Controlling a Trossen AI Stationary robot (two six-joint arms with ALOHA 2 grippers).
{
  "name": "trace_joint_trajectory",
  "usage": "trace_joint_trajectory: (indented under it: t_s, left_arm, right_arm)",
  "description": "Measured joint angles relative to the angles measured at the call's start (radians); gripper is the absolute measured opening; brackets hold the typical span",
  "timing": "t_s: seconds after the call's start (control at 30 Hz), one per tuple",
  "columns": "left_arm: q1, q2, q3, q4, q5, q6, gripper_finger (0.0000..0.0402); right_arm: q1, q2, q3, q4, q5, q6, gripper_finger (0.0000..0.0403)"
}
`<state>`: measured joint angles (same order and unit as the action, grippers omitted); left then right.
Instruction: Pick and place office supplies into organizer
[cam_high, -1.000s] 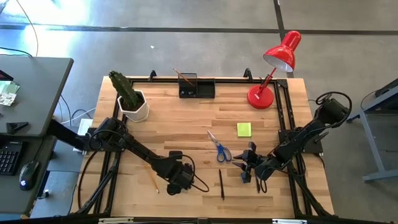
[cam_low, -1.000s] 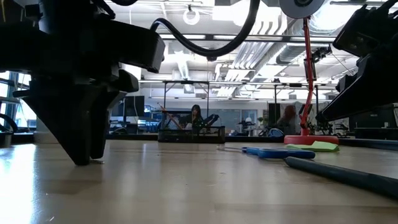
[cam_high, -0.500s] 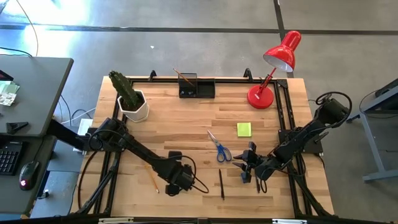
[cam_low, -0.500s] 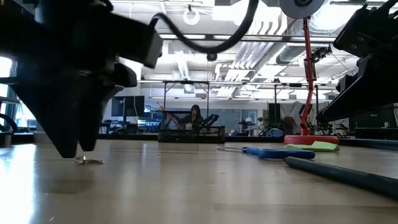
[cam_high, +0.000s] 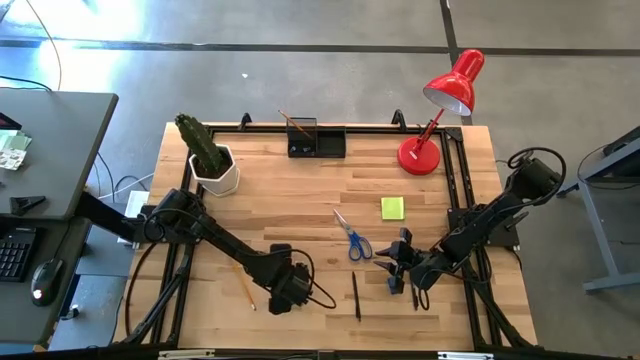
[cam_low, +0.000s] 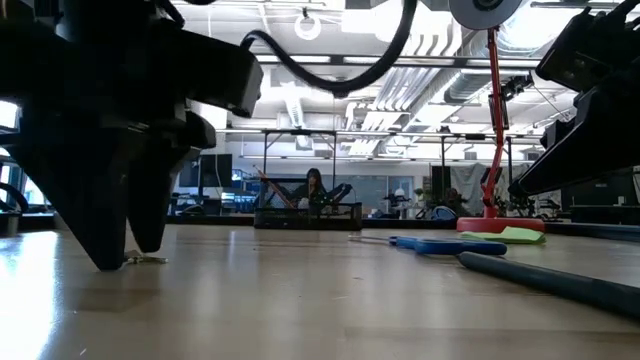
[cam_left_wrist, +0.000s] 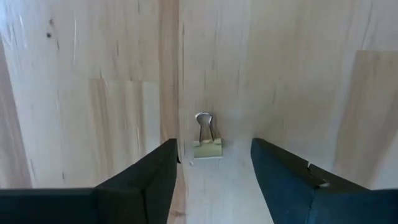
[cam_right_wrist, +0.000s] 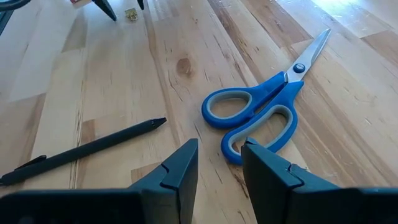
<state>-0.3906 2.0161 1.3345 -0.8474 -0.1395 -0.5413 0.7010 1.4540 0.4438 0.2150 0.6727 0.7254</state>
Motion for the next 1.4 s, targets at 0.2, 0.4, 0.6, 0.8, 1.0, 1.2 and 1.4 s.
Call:
trace_joint_trajectory:
  t_s: [0.2, 0.4, 0.6, 0.8, 1.0, 1.2, 1.4]
  left_arm:
    - [0.037, -0.003, -0.017, 0.018, 0.072, -0.016, 0.0183]
    - [0.051, -0.001, -0.017, 0.027, 0.102, 0.009, 0.0147]
    - [0.05, 0.0, -0.017, 0.018, 0.099, 0.01, 0.0103]
    - [0.05, 0.001, -0.017, 0.013, 0.103, 0.01, 0.0062]
    - [0.05, -0.004, -0.018, 0.011, 0.104, 0.011, 0.0052]
    - [0.054, 0.004, 0.032, -0.064, 0.038, 0.049, 0.0072]
    - [0.101, 0.001, 0.079, -0.131, -0.048, 0.085, 0.0061]
  right_arm:
    - [0.0, 0.0, 0.0, 0.0, -0.001, 0.0, 0.0117]
    - [0.0, 0.0, 0.0, 0.0, -0.002, 0.0, 0.0117]
    - [0.0, 0.0, 0.0, -0.001, 0.0, 0.0, 0.0117]
    - [0.0, 0.0, 0.0, -0.002, 0.003, 0.0, 0.0117]
    - [0.0, 0.0, 0.0, -0.002, 0.004, 0.0, 0.0117]
    - [0.0, 0.0, 0.0, -0.002, 0.004, 0.0, 0.0117]
    - [0.0, 0.0, 0.0, -0.002, 0.005, 0.0, 0.0117]
